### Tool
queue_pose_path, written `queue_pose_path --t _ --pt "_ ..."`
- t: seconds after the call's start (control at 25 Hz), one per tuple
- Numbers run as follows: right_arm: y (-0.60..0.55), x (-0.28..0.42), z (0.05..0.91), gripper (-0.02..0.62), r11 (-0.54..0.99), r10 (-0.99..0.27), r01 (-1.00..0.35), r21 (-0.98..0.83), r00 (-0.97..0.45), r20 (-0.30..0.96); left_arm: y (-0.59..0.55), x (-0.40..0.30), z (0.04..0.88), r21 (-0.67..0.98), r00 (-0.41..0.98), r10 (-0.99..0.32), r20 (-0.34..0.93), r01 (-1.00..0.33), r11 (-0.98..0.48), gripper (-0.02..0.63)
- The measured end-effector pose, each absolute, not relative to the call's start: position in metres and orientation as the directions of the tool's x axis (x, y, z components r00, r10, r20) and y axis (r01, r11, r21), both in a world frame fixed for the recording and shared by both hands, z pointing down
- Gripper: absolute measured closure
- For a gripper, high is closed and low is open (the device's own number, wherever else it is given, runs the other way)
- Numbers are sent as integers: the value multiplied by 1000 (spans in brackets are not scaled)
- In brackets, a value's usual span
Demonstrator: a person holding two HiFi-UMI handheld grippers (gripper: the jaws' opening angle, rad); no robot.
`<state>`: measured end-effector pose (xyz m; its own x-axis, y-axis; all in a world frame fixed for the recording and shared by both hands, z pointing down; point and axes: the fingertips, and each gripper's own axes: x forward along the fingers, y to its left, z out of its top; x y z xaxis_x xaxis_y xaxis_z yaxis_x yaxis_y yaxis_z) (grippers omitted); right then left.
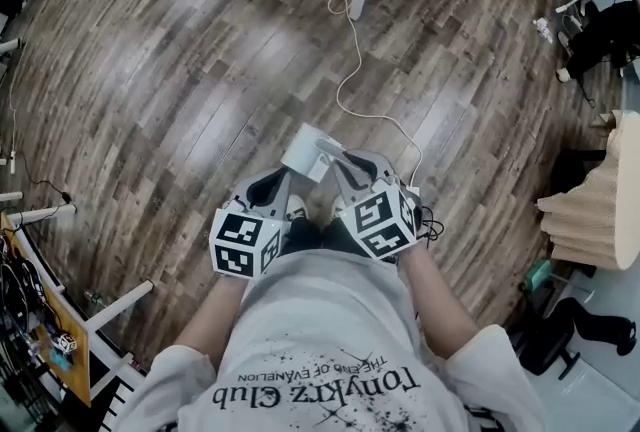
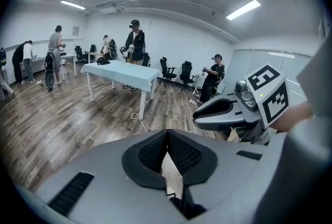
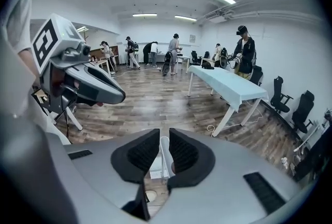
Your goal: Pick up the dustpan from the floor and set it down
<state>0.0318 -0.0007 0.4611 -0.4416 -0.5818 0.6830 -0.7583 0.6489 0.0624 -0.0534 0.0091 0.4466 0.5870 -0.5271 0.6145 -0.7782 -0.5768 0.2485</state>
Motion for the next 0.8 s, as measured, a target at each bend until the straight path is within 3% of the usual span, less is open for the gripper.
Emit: queue_pose_path --t 0.32,0.8 --pt "18 44 442 568 609 -589 -793 15 -440 678 12 -46 430 268 606 -535 589 -771 -578 583" --pt "25 42 435 571 569 -580 -819 -82 -470 665 23 -41 426 262 617 -528 583 -758 -597 583"
